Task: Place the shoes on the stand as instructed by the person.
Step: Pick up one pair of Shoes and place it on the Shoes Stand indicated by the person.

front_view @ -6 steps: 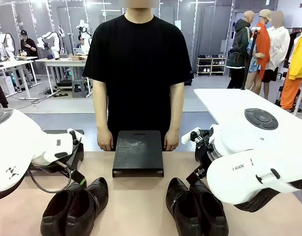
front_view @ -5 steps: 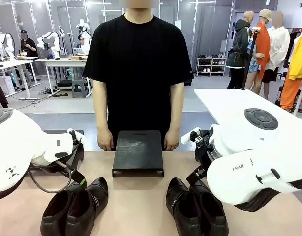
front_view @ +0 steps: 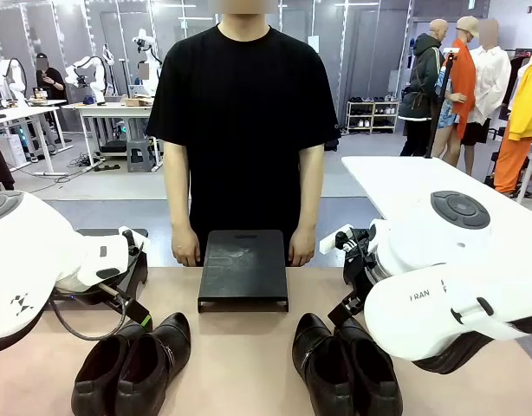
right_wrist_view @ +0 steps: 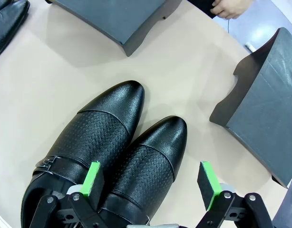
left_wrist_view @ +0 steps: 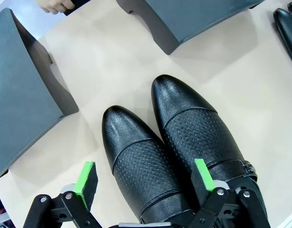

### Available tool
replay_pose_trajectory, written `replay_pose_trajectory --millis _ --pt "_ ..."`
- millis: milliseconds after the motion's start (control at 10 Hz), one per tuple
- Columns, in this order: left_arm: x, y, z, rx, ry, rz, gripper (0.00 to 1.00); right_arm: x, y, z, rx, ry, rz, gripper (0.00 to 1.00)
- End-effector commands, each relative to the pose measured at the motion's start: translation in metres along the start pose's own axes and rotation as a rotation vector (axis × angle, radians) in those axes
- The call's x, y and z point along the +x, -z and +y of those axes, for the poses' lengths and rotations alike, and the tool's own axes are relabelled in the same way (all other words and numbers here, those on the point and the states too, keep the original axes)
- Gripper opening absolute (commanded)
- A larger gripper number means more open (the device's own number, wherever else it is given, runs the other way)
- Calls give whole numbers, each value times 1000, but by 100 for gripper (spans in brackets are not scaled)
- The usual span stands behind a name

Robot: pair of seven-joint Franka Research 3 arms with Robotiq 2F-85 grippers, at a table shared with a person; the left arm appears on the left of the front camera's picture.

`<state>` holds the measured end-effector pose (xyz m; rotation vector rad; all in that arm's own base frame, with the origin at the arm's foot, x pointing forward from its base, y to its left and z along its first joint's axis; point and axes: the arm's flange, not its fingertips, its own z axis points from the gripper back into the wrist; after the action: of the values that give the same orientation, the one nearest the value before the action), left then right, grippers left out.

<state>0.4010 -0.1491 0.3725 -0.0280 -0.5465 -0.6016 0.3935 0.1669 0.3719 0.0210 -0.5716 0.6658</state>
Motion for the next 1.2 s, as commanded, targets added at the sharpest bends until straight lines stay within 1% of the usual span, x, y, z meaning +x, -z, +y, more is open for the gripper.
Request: replay_pose_trajectory --millis 0,800,900,1100 --pt "0 0 0 0 0 0 100 0 0 0 0 2 0 100" --pt "0 0 0 0 0 0 100 0 0 0 0 0 0 100" --pt "10 -18 7 17 7 -6 100 9 -22 -8 14 45 -21 100" --pt "18 -59 19 -137 -34 -29 100 19 -68 -21 91 107 -75 100"
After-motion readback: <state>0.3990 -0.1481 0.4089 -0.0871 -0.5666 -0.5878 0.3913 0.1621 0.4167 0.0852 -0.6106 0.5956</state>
